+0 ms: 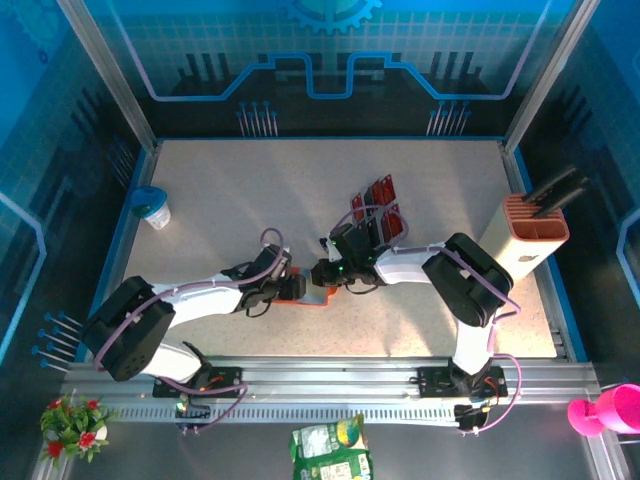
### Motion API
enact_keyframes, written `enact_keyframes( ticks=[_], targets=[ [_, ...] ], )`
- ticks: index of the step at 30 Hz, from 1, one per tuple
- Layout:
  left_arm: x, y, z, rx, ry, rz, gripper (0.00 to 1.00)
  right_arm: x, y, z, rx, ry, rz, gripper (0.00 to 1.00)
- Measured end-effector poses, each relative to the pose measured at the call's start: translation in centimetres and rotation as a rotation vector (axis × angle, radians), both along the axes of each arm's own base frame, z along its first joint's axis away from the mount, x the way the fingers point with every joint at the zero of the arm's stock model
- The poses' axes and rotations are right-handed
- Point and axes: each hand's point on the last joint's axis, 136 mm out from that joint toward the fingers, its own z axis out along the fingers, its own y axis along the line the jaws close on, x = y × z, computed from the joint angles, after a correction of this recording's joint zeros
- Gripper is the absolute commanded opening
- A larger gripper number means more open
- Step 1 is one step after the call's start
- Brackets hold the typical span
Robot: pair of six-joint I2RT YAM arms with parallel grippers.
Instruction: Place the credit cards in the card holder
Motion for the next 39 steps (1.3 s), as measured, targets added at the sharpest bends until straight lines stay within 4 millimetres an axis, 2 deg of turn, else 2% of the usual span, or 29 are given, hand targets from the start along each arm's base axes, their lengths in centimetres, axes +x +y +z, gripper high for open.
enact_keyframes(
  ticks=[5, 8, 12, 22, 31, 39],
  targets=[
    [0.1, 0.0, 0.0, 0.001, -0.006, 0.003, 0.55, 0.1, 0.3, 0.6, 0.022, -0.006, 0.002, 0.36],
    [0.3, 0.0, 0.0, 0.0, -0.01, 0.005, 0.53, 0.3, 0.1, 1.3, 0.032, -0.017, -0.014, 0.41],
    [0.3, 0.0, 0.0, 0.003, -0.011, 0.006, 0.52, 0.0, -0.6, 1.2, 0.026, -0.009, -0.028, 0.43],
    [0.3, 0.0, 0.0, 0.004, -0.011, 0.007, 0.52, 0.1, -0.5, 1.3, 0.04, -0.006, -0.04, 0.43],
    [0.3, -0.1, 0.2, -0.007, -0.014, 0.003, 0.61, 0.1, 0.0, 1.0, 0.081, 0.03, -0.037, 0.36],
    [-0.7, 0.6, 1.6, -0.018, -0.015, 0.015, 0.82, -0.2, 0.4, 1.4, 0.111, 0.065, -0.038, 0.39]
  ],
)
